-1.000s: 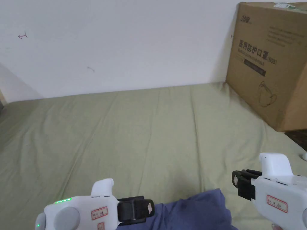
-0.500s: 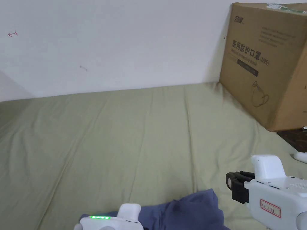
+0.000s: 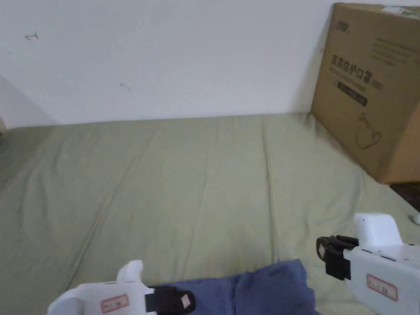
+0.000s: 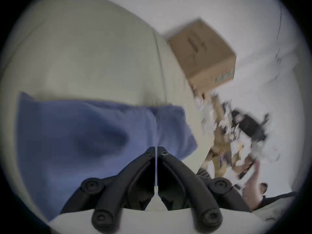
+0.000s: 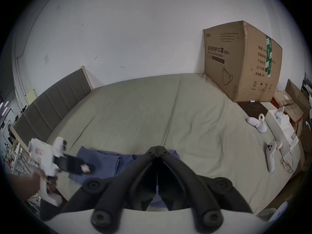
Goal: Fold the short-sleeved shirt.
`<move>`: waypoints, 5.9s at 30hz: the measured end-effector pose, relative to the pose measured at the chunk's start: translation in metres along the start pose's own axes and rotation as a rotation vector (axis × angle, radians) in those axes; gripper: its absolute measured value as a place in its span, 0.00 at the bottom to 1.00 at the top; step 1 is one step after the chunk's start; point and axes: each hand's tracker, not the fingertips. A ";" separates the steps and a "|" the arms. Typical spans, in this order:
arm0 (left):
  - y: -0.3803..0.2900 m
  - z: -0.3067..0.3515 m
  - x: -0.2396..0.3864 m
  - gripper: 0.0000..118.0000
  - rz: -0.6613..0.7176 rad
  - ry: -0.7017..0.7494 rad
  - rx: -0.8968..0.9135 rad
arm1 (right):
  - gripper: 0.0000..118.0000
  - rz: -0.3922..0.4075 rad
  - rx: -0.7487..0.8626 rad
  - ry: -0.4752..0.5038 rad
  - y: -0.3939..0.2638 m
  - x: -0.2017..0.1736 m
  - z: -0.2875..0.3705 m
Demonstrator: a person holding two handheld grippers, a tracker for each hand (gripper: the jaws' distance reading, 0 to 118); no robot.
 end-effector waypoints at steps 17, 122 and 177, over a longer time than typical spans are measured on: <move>0.001 0.005 -0.138 1.00 0.378 -0.320 -0.079 | 0.00 0.040 -0.044 -0.039 0.000 -0.015 -0.002; -0.031 0.085 0.194 0.03 -0.707 0.568 0.911 | 0.00 0.072 0.560 -0.122 0.048 -0.037 0.063; 0.072 0.139 -0.098 0.22 -0.068 0.192 -0.045 | 0.00 -0.171 -0.397 0.413 -0.033 -0.021 -0.052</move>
